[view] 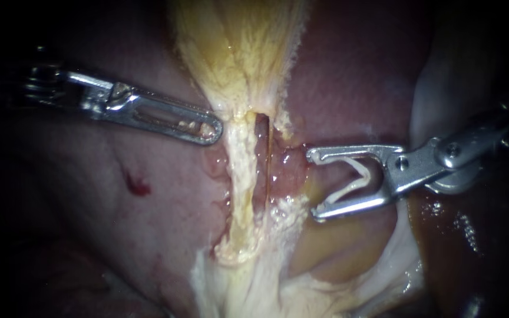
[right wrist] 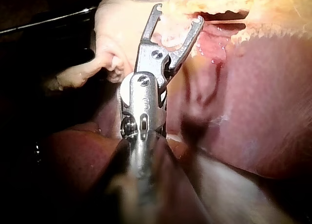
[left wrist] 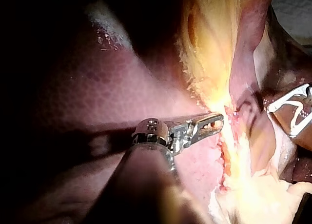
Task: Clipping first clip left tube
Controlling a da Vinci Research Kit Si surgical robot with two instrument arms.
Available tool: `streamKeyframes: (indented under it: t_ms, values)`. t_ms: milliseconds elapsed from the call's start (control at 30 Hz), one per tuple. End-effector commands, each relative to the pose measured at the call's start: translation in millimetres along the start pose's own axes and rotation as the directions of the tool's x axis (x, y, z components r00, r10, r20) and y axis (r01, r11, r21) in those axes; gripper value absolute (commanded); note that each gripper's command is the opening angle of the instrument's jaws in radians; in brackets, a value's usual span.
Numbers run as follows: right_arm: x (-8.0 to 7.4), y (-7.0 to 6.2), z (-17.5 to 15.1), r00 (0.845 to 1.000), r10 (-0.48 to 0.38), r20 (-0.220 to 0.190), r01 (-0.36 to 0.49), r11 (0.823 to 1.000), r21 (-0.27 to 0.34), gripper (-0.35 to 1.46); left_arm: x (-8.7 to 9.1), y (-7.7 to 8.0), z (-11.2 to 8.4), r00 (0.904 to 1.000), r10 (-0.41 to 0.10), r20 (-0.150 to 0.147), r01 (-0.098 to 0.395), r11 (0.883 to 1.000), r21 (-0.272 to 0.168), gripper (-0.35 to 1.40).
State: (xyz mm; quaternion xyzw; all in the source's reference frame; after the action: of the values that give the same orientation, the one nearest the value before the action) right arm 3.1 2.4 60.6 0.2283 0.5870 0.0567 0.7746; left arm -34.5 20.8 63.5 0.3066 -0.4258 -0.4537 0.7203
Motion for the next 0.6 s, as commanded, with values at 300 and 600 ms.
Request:
streamKeyframes:
  t_ms: [300,600]
  values:
    - [0.0,0.0,0.1,1.0,0.0,0.0,0.0,1.0,-0.001,0.5,-0.8,-0.8,-3.1,1.0,-0.006,0.007,0.006,1.0,-0.007,-0.35]
    - [0.0,0.0,0.1,1.0,0.0,0.0,0.0,1.0,0.002,0.5,-2.6,-1.4,-8.6,0.9993,-0.021,0.029,0.022,0.999,-0.028,-0.35]
